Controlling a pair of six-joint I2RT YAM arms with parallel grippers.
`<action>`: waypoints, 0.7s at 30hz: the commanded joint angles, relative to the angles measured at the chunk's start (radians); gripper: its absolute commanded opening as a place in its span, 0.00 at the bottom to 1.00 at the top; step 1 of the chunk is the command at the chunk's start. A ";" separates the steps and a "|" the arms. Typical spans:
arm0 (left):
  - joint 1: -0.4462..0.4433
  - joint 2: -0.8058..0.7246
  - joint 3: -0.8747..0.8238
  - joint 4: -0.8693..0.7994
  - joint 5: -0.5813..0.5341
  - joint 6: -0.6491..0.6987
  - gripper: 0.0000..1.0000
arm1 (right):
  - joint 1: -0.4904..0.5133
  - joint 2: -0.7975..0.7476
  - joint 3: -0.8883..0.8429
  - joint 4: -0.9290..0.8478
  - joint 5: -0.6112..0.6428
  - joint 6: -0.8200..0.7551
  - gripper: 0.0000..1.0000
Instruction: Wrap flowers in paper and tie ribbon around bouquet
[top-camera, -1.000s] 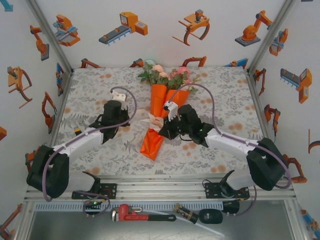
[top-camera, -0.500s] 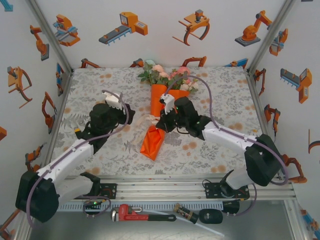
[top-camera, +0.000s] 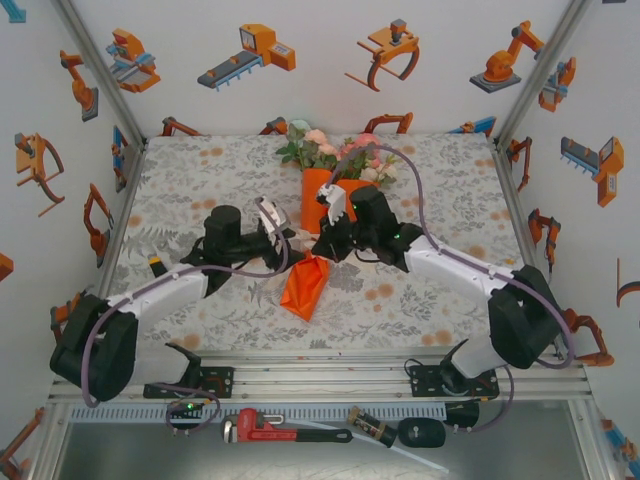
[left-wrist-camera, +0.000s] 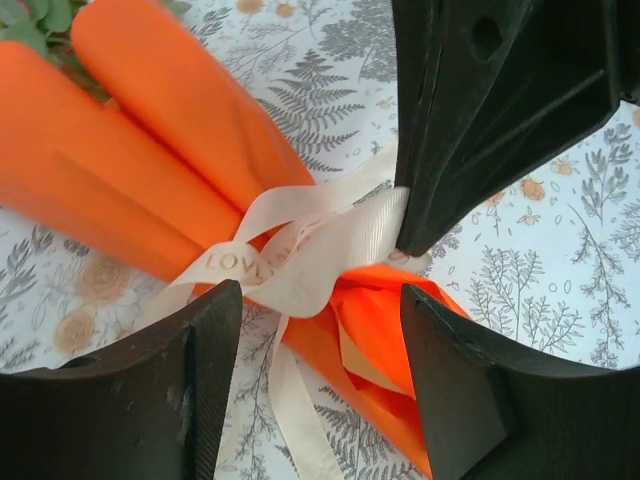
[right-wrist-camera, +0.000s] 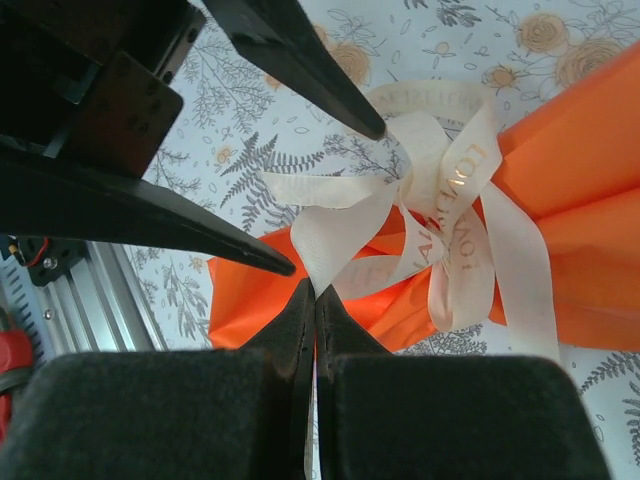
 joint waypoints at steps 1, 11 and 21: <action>-0.023 0.037 0.055 -0.007 0.080 0.067 0.58 | -0.002 0.016 0.040 -0.012 -0.027 -0.026 0.00; -0.039 0.082 0.061 0.040 0.054 0.043 0.00 | -0.002 0.029 0.066 -0.037 -0.003 -0.021 0.17; -0.035 0.097 0.070 0.056 -0.009 -0.020 0.00 | -0.057 -0.126 -0.105 0.039 0.207 0.123 0.41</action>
